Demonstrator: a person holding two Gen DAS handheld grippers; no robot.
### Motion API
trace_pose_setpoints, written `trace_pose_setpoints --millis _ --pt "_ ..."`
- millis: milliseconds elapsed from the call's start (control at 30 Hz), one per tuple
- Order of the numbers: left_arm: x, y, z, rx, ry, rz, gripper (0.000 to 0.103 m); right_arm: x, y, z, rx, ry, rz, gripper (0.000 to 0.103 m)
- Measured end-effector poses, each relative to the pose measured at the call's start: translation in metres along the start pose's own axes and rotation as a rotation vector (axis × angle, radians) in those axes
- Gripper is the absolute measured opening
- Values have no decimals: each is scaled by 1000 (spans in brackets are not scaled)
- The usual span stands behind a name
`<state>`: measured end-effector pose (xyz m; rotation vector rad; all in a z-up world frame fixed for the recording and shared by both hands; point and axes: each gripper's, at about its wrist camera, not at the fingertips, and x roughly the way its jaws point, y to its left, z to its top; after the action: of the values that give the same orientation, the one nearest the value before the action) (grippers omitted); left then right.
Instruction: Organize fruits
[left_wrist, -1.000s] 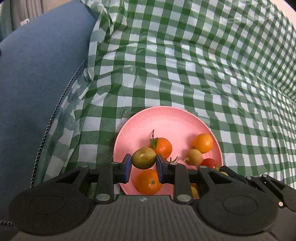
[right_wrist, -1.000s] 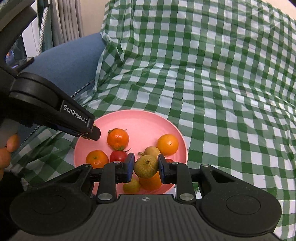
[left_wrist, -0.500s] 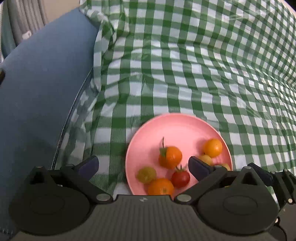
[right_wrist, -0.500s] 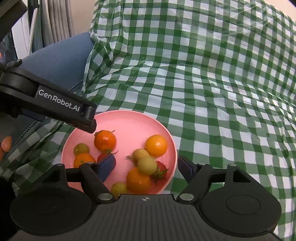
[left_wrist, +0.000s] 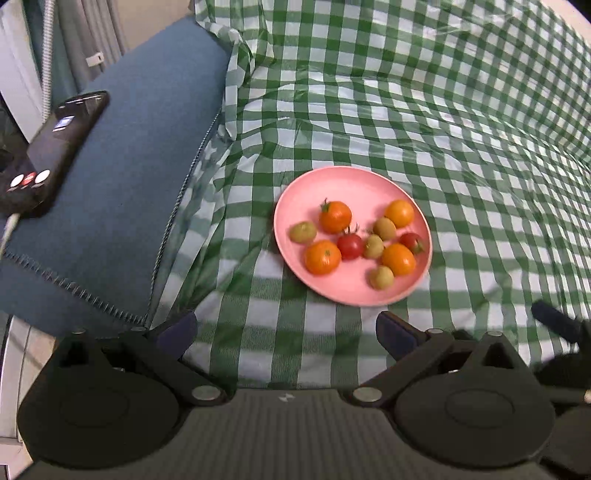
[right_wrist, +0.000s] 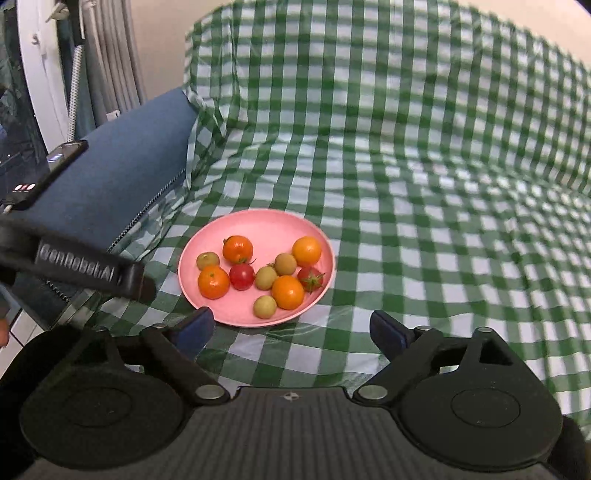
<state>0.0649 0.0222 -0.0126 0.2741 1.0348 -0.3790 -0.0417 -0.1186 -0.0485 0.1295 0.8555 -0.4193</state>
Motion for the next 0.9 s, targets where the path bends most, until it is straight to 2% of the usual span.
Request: trace_pose_setpoints --millis 233,467,700,900 --pt "-37 -3 -30 -1 -63 24 103 -37 1 -9 -26 -68 -28 96" --pt "-62 -7 -46 -4 -115 27 103 -67 -1 -18 -49 -119 -53 99" --pt "-71 -16 -54 34 -127 65 103 -77 1 -23 -68 -108 -105 100" --pt "-75 -19 -59 55 -130 84 103 -79 -2 -26 -50 -99 -183 100"
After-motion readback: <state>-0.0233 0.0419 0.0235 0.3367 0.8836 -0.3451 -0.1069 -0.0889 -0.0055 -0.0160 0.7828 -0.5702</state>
